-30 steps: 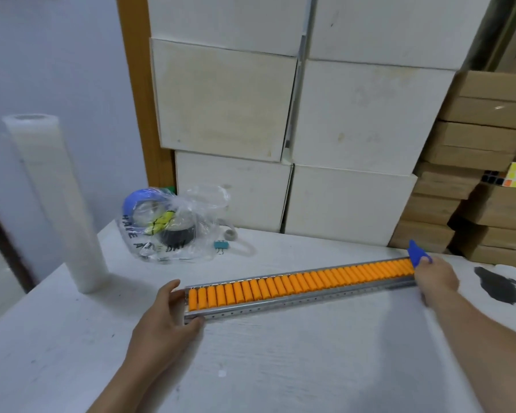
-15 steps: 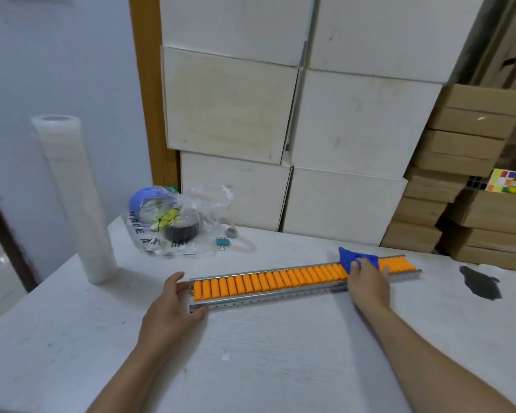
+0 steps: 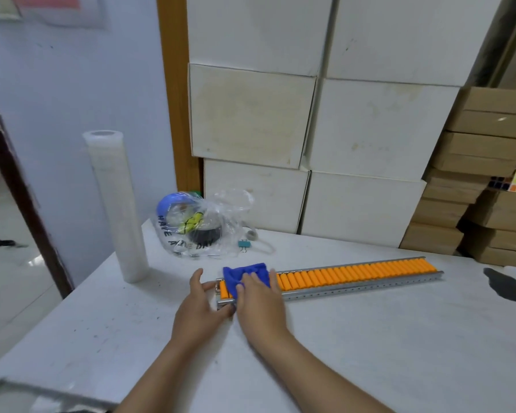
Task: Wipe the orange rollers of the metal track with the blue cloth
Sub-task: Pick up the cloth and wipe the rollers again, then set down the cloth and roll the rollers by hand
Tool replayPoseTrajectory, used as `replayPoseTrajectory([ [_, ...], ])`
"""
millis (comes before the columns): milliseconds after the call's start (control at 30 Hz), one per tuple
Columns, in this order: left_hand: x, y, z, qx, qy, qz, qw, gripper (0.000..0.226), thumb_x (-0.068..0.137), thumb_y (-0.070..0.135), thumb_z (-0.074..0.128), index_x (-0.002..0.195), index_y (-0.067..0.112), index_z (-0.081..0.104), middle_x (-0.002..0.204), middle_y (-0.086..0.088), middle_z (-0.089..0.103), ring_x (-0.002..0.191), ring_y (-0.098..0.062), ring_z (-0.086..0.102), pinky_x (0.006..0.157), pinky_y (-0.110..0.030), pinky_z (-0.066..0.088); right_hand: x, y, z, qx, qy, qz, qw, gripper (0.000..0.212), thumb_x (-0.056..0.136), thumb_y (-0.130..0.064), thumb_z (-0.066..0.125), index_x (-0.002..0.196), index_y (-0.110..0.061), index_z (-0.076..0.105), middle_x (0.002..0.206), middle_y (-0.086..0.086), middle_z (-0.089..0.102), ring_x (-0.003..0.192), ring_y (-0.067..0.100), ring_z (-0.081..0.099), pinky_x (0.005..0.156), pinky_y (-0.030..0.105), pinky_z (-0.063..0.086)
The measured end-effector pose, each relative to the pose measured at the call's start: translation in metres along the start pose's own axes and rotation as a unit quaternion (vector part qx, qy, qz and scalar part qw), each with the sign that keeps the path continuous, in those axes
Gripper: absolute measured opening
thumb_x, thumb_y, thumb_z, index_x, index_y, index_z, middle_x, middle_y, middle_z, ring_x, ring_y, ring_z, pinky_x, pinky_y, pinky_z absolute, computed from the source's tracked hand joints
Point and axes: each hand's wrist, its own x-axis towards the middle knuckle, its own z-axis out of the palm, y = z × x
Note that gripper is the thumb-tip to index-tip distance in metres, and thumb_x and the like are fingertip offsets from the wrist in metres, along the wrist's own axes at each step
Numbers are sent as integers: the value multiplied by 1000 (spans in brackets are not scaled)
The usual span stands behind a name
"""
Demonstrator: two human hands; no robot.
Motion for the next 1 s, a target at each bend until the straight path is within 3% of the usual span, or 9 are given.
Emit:
replayPoseTrajectory([
  [133,1,0,1,-1,17,-18,1000,99,78,25,65,147,24,-6,103,1,61,79,-17,58,66,-31,42,4,-25,13,133,-111,1,985,31,100,-29,33,113,-18,59,125,7,60,136,25,29,115,33,15],
  [200,2,-3,1,-4,25,-14,1000,103,76,25,65,145,26,-11,96,1,63,77,-19,61,64,-32,45,3,-27,7,253,-120,20,960,23,97,-27,41,85,-17,59,89,5,62,100,23,52,86,36,41],
  [300,2,-5,2,4,12,10,1000,104,72,31,71,147,24,-1,125,12,55,102,-14,61,74,-30,43,-13,3,-23,283,-51,25,957,21,97,-24,44,86,-18,61,79,-2,58,75,11,51,69,28,39],
  [400,2,-6,3,1,10,14,1000,106,73,32,74,146,26,-2,131,14,52,116,-18,54,85,-31,41,-45,55,-54,189,-25,19,981,30,99,-27,42,123,-30,58,128,-18,54,129,5,35,106,27,29],
  [467,2,-6,4,0,13,17,1000,100,73,31,72,145,28,3,134,11,52,117,-19,53,88,-33,41,-73,86,-70,119,-27,12,992,31,98,-28,42,127,-34,54,131,-35,32,134,-5,20,112,14,10],
  [633,-3,-5,4,-2,22,15,1000,84,71,33,69,139,34,20,131,13,53,113,-18,53,88,-35,40,-123,124,-70,7,-164,-31,986,45,63,-90,23,106,-76,28,132,-52,3,142,-1,2,109,8,-7],
  [700,-5,-3,3,-4,25,15,1000,81,72,33,68,138,36,22,130,14,53,112,-17,53,87,-33,39,-125,123,-76,-12,-194,-39,980,59,56,-94,20,109,-68,28,138,-46,9,145,6,1,115,21,-7],
  [800,-4,-3,2,-7,21,18,1000,80,72,33,69,138,35,24,130,14,54,112,-17,53,89,-34,41,-109,108,-85,39,-138,-40,989,37,75,-79,31,103,-55,39,113,-35,42,130,-1,32,118,28,-2],
  [1000,-3,-2,1,-5,11,16,1000,82,73,32,71,139,34,24,133,13,52,115,-18,51,91,-34,40,-63,54,-85,75,4,-79,994,35,88,-55,32,114,-38,50,115,-36,41,118,-25,19,113,16,-5],
])
